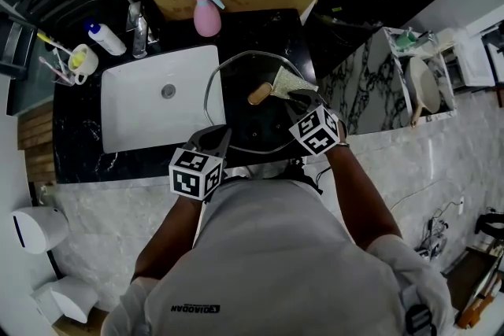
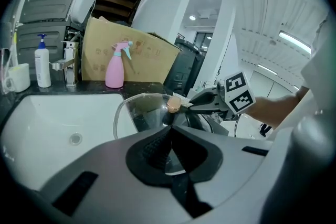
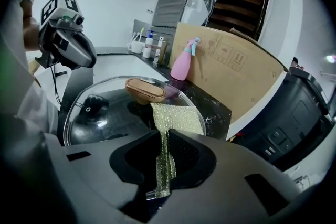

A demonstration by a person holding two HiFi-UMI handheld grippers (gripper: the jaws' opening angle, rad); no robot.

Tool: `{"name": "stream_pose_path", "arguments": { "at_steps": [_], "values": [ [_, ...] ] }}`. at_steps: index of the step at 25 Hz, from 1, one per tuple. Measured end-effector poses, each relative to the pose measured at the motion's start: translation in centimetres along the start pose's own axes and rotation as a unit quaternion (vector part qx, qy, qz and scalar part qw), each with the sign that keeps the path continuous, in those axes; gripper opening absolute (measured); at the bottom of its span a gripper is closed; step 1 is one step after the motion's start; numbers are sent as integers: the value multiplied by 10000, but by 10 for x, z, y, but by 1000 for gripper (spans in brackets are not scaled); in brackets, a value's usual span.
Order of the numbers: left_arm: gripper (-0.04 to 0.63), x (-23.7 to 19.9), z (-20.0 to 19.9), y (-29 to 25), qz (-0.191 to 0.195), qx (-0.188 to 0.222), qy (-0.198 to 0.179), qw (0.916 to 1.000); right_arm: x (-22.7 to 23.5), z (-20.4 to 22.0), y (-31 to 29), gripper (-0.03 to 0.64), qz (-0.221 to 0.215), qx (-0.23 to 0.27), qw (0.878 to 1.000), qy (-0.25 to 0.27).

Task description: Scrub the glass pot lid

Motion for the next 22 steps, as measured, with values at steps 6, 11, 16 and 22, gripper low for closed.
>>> {"name": "stream_pose_path", "arguments": {
  "at_steps": [6, 11, 16, 22],
  "values": [
    [15, -1, 4, 3, 128, -7, -65, 9999, -23, 1, 12, 80, 261, -180, 9992, -230],
    [15, -1, 10, 4, 192, -55, -86, 9998, -42, 2, 20, 81, 229, -143, 9986, -446],
    [15, 4, 13, 4, 282, -48, -115, 9995, -60, 0, 29, 89, -228, 57, 9988, -438],
    [15, 13, 20, 6, 318, -65, -115, 9994, -78, 1, 36, 91, -432, 210, 9981, -392]
  ]
}}
Point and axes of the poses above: the fingertips, and each gripper's own axes: y backward along the fingers, x to its right, z out of its underside, the point moved 10 cm from there along y, backward along the fingers, and after that the axes turned 5 degrees about z, right-handed, at the moved point
